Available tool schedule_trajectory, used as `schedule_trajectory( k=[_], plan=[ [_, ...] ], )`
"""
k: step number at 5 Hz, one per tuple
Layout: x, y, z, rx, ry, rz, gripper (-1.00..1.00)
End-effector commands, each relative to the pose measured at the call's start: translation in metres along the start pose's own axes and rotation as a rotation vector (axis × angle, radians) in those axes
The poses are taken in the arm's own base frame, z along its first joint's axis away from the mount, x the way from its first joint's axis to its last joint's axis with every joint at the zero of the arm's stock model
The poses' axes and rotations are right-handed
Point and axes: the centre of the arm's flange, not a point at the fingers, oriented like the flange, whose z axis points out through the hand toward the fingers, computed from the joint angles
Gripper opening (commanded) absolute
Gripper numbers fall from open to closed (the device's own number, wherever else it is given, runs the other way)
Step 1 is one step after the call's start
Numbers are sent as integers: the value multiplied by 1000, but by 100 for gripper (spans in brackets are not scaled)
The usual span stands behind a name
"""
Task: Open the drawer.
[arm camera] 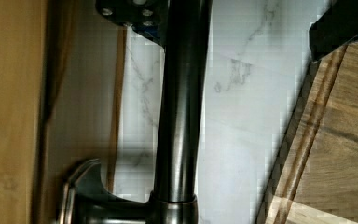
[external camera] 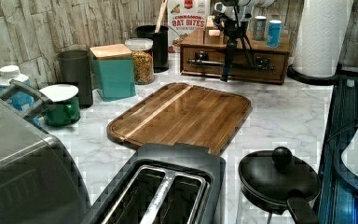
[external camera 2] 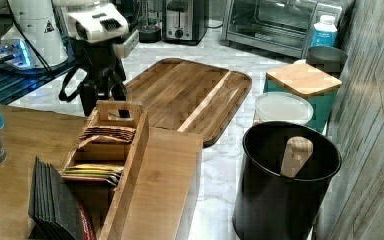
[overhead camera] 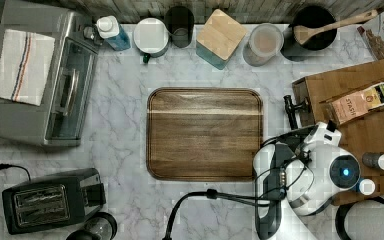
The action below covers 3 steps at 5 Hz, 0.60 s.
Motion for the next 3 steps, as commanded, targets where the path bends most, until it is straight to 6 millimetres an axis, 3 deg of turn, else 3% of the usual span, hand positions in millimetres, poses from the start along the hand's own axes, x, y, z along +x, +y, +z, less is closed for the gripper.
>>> schedule_trajectory(
  k=[1,3],
  plan=[
    [35,-49,-11,12,-91,-73,100],
    [36,-106,4,111,-108,-265,100]
  ],
)
